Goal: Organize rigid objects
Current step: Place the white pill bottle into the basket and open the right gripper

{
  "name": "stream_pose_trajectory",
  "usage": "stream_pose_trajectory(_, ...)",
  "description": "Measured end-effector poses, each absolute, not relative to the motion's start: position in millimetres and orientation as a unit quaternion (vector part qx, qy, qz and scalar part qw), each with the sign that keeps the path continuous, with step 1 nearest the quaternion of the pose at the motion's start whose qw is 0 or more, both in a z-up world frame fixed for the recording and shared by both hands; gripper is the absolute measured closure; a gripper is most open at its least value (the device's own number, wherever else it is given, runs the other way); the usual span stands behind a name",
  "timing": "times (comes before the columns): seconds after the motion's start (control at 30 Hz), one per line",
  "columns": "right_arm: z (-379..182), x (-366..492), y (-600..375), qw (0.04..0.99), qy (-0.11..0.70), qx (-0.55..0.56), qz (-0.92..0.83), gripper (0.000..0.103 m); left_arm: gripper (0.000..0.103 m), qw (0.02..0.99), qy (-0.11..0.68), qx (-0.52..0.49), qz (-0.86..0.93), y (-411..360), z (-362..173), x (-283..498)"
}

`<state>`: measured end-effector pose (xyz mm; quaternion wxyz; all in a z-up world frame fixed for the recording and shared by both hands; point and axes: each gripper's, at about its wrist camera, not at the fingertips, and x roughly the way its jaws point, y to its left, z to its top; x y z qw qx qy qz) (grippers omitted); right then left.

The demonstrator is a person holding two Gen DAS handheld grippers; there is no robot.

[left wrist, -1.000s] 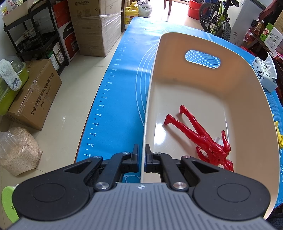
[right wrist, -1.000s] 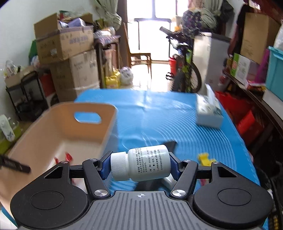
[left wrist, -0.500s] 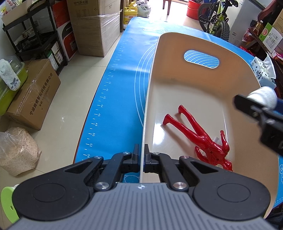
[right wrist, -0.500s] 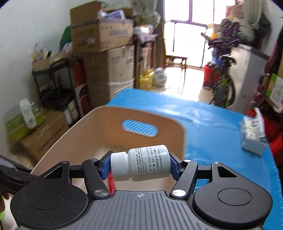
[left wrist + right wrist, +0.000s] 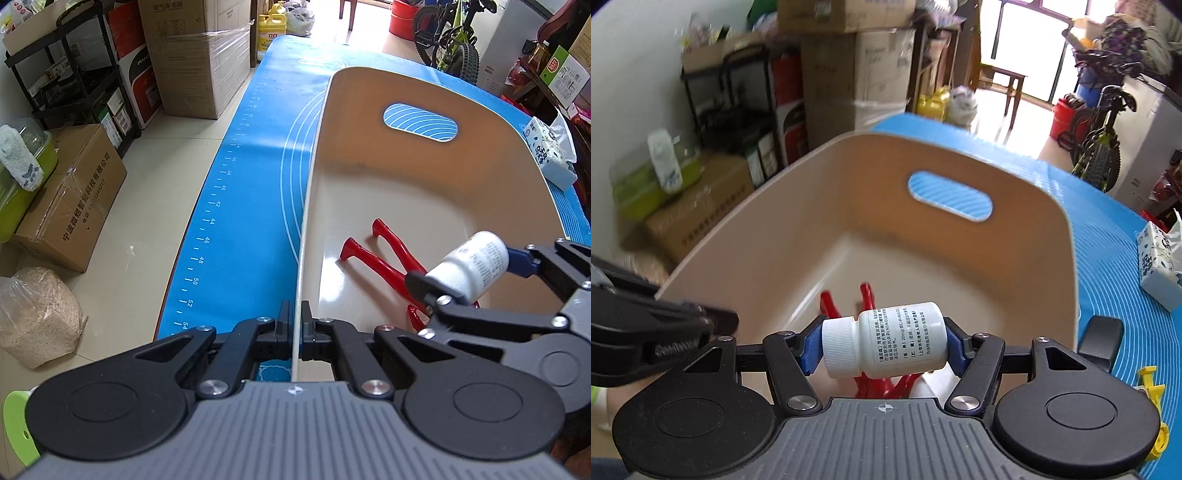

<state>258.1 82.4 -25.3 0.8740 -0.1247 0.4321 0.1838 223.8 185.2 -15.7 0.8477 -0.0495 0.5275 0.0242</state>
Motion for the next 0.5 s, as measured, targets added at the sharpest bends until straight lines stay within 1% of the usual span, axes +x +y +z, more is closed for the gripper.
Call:
stream_pose_trajectory(0.13, -31, 260, 87, 0.860, 0.456, -0.142, 0.183, 0.036, 0.099, 0.848, 0.528, -0.050, 0.024, 186, -16, 224)
stream_pose_trajectory(0.23, -28, 259, 84, 0.863, 0.453, -0.132, 0.182, 0.032, 0.099, 0.848, 0.528, -0.049, 0.024, 186, -16, 224)
stream_pose_trajectory(0.33, -22, 259, 76, 0.870, 0.445, -0.108, 0.185, 0.024, 0.099, 0.848, 0.528, -0.049, 0.024, 186, -16, 224)
stream_pose_trajectory(0.5, -7, 258, 59, 0.883, 0.423, -0.080, 0.186, 0.023, 0.099, 0.848, 0.528, -0.049, 0.025, 185, -16, 224)
